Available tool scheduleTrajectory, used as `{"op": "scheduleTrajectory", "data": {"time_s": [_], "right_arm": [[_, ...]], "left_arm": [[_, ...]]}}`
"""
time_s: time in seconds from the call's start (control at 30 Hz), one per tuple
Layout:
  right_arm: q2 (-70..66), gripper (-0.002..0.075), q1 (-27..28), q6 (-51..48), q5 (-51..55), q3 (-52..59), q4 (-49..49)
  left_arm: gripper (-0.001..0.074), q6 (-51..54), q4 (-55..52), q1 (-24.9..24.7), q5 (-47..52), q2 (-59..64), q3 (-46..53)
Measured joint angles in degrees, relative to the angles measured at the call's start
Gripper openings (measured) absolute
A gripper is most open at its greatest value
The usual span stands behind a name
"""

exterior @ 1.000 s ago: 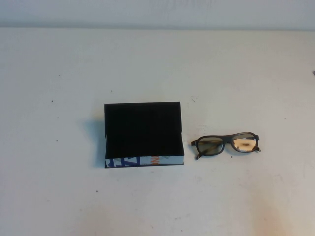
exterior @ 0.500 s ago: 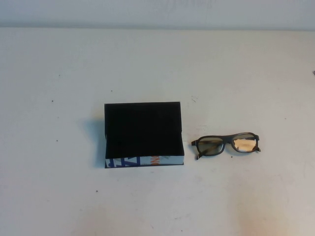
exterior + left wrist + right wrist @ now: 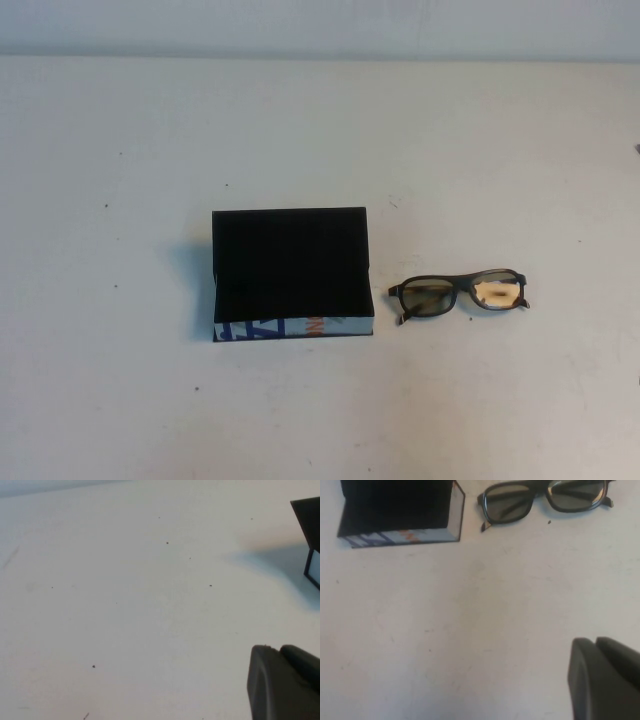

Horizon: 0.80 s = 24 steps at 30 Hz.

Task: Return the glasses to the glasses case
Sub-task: Pick up the glasses from the table

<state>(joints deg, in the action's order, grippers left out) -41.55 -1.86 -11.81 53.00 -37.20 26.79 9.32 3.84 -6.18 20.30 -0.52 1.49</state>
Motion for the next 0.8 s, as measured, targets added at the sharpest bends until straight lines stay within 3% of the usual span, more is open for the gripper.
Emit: {"op": "scheduleTrajectory", "data": {"time_s": [0.2, 0.53, 0.63, 0.8], "right_arm": [[-12.08, -0.0011, -2.23, -8.24, 1.81, -6.96, -1.94], [-32.51, -0.0007, -14.37, -26.76, 4.56, -20.54, -4.76], [-38.25, 0.0023, -15.93, -34.04, 7.05, -26.1, -5.88], [-46.51, 0.0142, -17.02, -48.52, 11.12, -33.22, -7.18]], "left_arm": [[-0.0001, 0.0, 0.0, 0.0, 0.0, 0.0, 0.0], [-0.0001, 0.0, 0.0, 0.0, 0.0, 0.0, 0.0], [-0.0001, 0.0, 0.0, 0.0, 0.0, 0.0, 0.0], [-0.0001, 0.0, 0.0, 0.0, 0.0, 0.0, 0.0]]}}
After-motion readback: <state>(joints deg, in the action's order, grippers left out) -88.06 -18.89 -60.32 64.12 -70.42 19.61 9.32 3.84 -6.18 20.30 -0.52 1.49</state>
